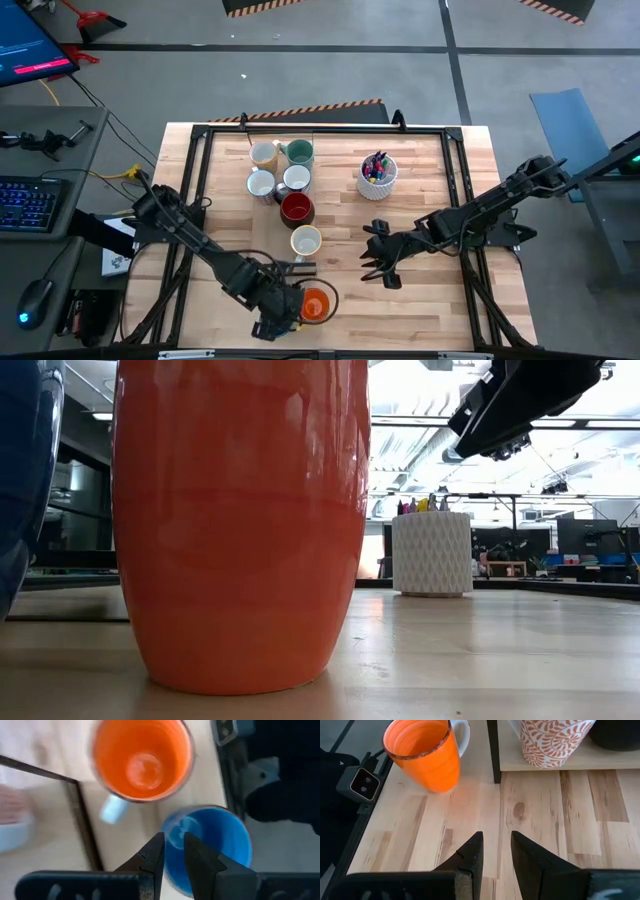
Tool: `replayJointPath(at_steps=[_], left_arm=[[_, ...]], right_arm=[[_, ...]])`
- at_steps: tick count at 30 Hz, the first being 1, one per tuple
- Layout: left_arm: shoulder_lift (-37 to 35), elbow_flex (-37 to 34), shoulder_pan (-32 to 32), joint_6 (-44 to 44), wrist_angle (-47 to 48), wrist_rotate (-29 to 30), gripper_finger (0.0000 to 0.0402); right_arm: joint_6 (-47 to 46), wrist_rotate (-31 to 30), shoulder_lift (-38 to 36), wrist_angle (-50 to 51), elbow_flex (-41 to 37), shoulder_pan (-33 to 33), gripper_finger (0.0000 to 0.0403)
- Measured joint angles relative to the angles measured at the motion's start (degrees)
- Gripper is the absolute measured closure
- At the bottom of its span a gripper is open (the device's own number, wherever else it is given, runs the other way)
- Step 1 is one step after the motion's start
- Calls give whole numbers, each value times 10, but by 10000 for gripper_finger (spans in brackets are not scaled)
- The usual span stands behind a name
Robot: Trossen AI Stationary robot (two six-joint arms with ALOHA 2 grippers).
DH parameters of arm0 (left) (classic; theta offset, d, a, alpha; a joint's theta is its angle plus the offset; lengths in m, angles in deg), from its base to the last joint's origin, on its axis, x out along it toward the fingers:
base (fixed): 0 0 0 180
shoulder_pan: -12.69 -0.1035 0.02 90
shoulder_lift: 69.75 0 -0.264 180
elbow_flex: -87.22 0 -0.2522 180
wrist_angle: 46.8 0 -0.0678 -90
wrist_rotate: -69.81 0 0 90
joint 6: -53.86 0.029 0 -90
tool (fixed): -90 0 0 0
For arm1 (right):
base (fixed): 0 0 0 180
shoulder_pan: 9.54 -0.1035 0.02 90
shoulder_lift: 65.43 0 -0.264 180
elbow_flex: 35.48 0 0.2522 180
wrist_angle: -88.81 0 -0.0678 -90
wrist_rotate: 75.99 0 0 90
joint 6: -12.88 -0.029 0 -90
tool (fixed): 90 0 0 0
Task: Place coffee mugs
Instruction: Put the blue mug on the shelf
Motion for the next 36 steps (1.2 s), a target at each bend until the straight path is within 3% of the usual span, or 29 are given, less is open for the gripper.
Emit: replayJointPath(at_steps=[17, 30, 36], left_arm=[[1, -43, 18, -60, -23, -14, 254], [7, -43, 17, -43, -23, 50, 249], [36, -43, 17, -43, -22, 47, 250]], right_arm=[[-6, -2, 0, 3, 0, 0, 323], [-4, -2, 0, 3, 0, 0, 323], [-4, -3, 0, 8, 0, 0, 323]])
